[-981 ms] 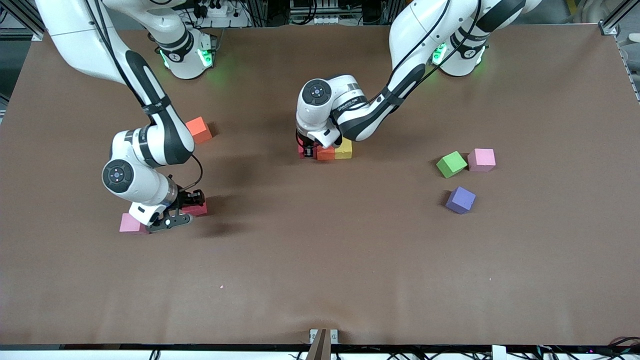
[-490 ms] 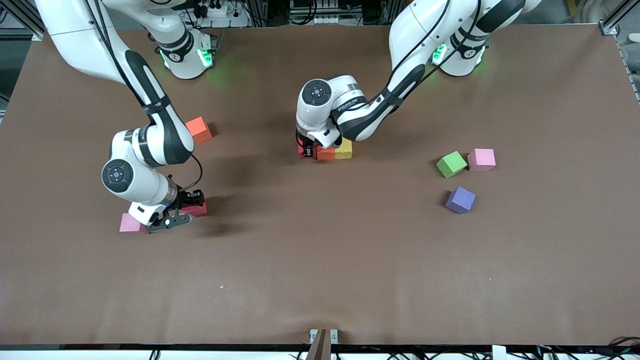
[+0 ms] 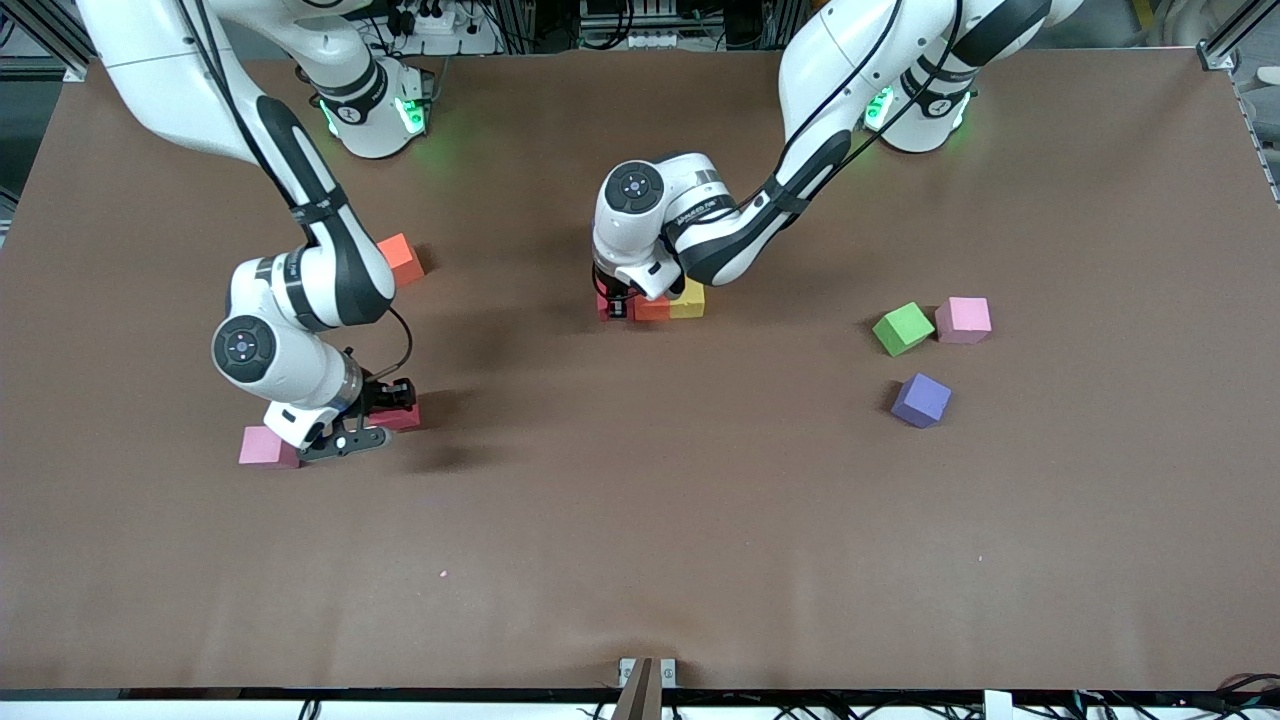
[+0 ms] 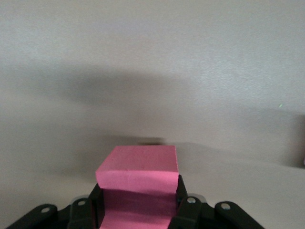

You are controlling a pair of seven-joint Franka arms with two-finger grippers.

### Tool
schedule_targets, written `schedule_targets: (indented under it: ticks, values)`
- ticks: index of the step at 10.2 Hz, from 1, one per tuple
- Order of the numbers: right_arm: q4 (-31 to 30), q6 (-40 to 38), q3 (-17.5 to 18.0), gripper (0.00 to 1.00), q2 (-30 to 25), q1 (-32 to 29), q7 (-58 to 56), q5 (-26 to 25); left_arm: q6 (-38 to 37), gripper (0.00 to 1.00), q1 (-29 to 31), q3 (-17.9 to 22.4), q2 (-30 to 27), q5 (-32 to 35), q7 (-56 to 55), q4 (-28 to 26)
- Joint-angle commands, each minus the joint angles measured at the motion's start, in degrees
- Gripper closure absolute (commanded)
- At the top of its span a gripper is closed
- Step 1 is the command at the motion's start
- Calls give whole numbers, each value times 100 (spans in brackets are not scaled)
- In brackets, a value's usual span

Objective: Form number 2 with 11 blocks
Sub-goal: 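Release the pink cube with the left gripper while the right gripper lifts pink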

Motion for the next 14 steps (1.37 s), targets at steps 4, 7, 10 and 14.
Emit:
schedule_targets:
  ticks: [4,7,10,14]
  values:
    - [-34,-96,-5,46,-136,177,433,70,41,0,-72,34,55,394,-616,164]
    - [-34,-105,3,46,-136,239,531,70,-168,0,-55,-36,-217,403,-617,156]
    - [27,-263,223,46,-145,301,1065,70,-529,0,50,-36,-507,412,-433,156]
    - [150,-272,232,46,-127,669,1584,70,-767,0,463,-54,-754,412,576,156]
